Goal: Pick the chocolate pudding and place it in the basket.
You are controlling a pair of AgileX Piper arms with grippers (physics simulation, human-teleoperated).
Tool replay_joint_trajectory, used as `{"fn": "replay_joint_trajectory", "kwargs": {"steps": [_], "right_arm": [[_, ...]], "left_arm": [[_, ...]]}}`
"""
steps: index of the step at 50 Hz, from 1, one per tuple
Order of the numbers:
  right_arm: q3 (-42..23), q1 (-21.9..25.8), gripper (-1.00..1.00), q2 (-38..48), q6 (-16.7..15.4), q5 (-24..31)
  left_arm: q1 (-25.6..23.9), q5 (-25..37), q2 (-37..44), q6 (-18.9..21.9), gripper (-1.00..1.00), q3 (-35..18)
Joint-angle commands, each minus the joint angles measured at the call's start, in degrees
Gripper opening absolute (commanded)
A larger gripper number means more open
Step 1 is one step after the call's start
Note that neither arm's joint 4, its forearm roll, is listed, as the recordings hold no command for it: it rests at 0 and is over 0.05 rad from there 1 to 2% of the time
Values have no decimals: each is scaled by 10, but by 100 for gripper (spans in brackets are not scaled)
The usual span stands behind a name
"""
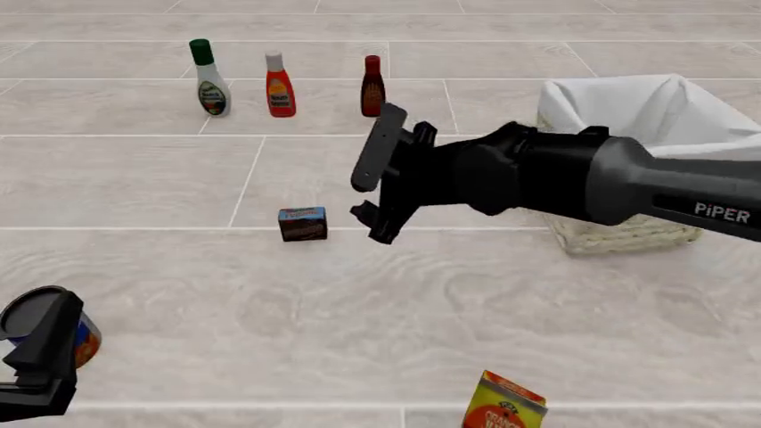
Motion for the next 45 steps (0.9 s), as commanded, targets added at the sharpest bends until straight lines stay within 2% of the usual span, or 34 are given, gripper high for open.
{"fn": "replay_joint_trajectory", "kwargs": {"steps": [1,16,45], "right_arm": [[-55,5,100,52,-19,26],[-120,-3,100,107,-36,57],[-201,-4,100,171,-64,86]], "left_arm": [[0,-1,-1,0,100,1],[0,0,-1,0,100,0],[0,1,-2,0,100,1]]}}
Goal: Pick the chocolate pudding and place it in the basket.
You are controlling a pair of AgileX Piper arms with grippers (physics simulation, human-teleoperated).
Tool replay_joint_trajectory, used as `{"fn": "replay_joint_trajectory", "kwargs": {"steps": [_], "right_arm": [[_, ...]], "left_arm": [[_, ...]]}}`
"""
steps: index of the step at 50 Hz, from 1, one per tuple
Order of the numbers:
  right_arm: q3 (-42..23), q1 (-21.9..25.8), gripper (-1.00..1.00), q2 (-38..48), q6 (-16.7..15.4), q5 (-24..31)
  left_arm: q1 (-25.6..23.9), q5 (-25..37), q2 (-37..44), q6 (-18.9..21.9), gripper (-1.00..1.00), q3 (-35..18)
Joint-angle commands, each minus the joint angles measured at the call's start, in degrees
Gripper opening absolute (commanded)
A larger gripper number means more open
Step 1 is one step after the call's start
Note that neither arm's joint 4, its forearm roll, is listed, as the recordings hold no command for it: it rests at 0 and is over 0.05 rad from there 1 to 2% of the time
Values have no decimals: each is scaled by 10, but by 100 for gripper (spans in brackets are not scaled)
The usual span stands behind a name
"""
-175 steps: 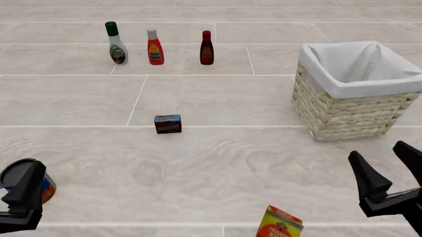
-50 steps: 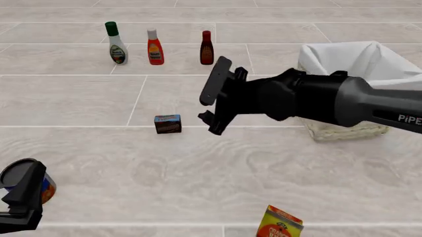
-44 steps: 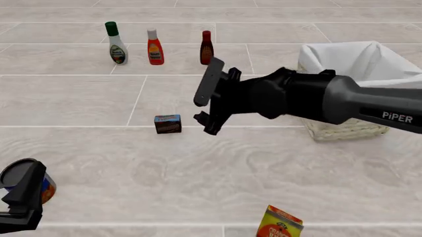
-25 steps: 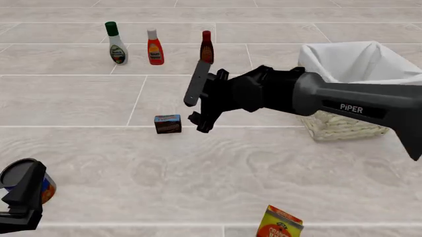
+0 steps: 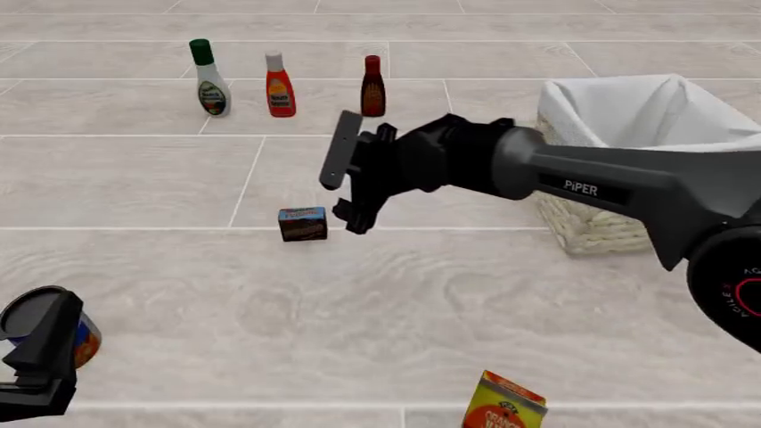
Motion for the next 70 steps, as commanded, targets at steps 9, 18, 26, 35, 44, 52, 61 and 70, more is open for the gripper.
{"fn": "replay_joint_trajectory", "kwargs": {"steps": [9,18,26,35,44,52,61,70], "right_arm": [[-72,-5,100,52,-12,22],[-95,0,100,73,-7,30],[-113,0,100,90,-13,40],[-133,7,100,105,-18,52],[-138,13,100,115,-26,46],[-159,13,100,133,-31,54],[-185,9,100,155,-42,49],[-214,12,100,176,-42,63]], "left_arm": [[0,-2,-1,0,100,2],[0,-2,0,0,100,3],[0,-3,0,0,100,3],[0,-3,0,0,100,3],[0,-3,0,0,100,3],[0,-3,0,0,100,3],[0,-3,0,0,100,3],[0,-3,0,0,100,3]]}}
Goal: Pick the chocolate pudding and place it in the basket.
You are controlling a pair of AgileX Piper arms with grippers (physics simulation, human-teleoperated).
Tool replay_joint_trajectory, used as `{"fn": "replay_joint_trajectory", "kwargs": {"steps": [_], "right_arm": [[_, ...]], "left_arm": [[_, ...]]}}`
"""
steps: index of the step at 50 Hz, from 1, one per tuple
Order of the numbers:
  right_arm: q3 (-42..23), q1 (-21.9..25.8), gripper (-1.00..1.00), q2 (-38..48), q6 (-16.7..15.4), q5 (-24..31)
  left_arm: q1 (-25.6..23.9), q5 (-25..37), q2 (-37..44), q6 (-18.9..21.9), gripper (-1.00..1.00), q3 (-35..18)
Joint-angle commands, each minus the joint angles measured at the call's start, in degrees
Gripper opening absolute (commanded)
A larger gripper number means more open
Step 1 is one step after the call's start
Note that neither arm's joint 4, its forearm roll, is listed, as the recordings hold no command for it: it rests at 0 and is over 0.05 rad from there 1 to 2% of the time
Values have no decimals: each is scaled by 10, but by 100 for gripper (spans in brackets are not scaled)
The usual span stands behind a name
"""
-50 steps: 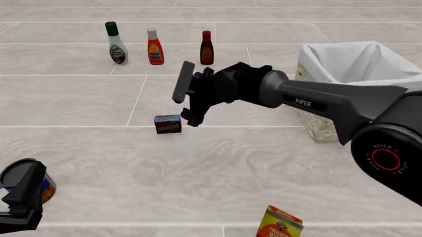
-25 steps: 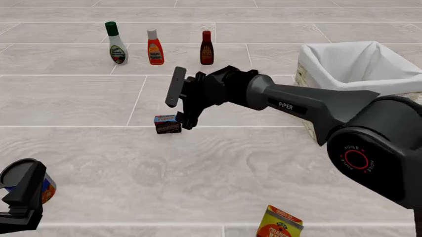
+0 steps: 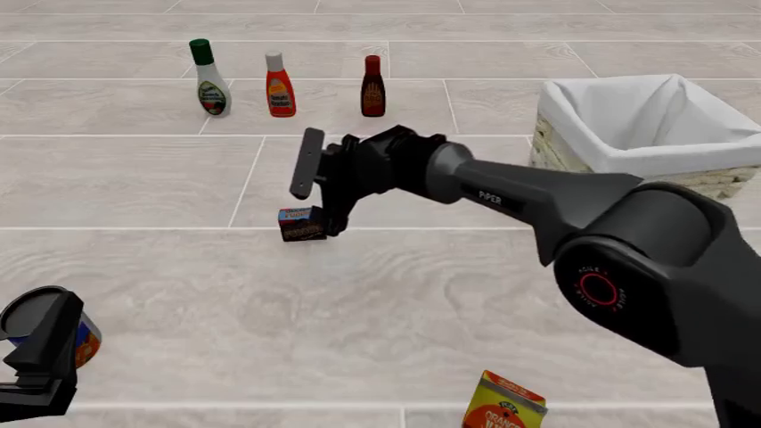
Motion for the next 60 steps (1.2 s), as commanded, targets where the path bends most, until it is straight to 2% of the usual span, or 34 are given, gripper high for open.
{"fn": "replay_joint_trajectory", "kwargs": {"steps": [1,21,60], "right_arm": [[-32,0,100,23,-5,10],[-79,1,100,73,-2,21],[-112,3,100,121,5,29]], "left_arm": [[0,0,-1,0,100,1],[0,0,-1,0,100,1],[0,0,-1,0,100,1]]}}
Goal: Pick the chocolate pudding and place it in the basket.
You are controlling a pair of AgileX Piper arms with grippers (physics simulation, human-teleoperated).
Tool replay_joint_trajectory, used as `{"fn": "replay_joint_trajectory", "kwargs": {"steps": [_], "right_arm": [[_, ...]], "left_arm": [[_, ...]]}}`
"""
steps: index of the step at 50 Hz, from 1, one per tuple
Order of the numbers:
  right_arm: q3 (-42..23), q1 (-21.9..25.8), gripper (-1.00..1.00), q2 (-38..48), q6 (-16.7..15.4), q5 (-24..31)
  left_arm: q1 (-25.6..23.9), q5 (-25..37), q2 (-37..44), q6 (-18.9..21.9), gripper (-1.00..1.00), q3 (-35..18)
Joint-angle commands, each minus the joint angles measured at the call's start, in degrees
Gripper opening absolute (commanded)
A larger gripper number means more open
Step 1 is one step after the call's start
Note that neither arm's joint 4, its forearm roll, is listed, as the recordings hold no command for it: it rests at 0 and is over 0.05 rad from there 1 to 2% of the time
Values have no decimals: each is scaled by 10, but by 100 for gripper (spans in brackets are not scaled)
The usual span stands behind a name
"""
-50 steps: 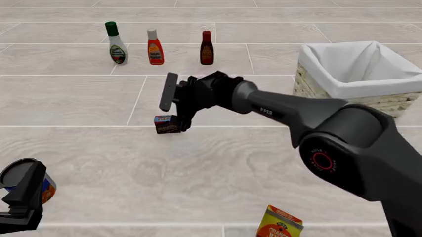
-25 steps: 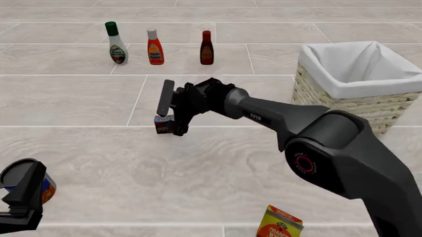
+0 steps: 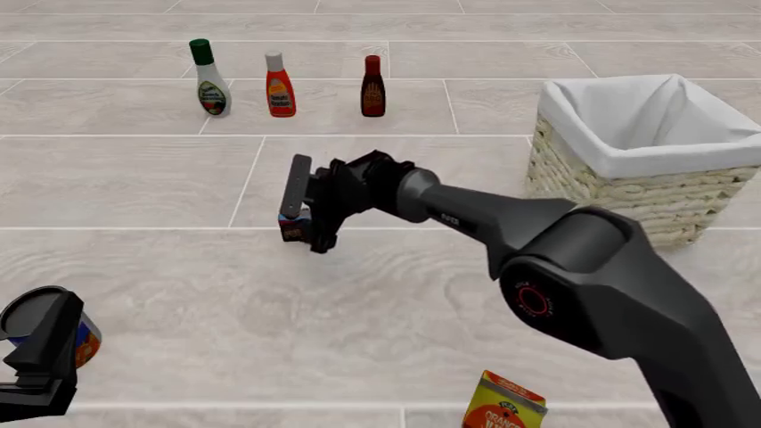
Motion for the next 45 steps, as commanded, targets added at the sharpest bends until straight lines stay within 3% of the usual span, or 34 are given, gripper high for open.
{"fn": "replay_joint_trajectory", "kwargs": {"steps": [1,41,42,45], "right_arm": [[-14,-4,100,16,-1,8],[-41,-7,100,43,-1,18],[-42,-7,-100,43,-2,18],[-42,-8,-100,42,-2,19]], "left_arm": [[0,0,-1,0,100,1],[0,0,-1,0,100,1],[0,0,-1,0,100,1],[0,0,-1,0,100,1]]}}
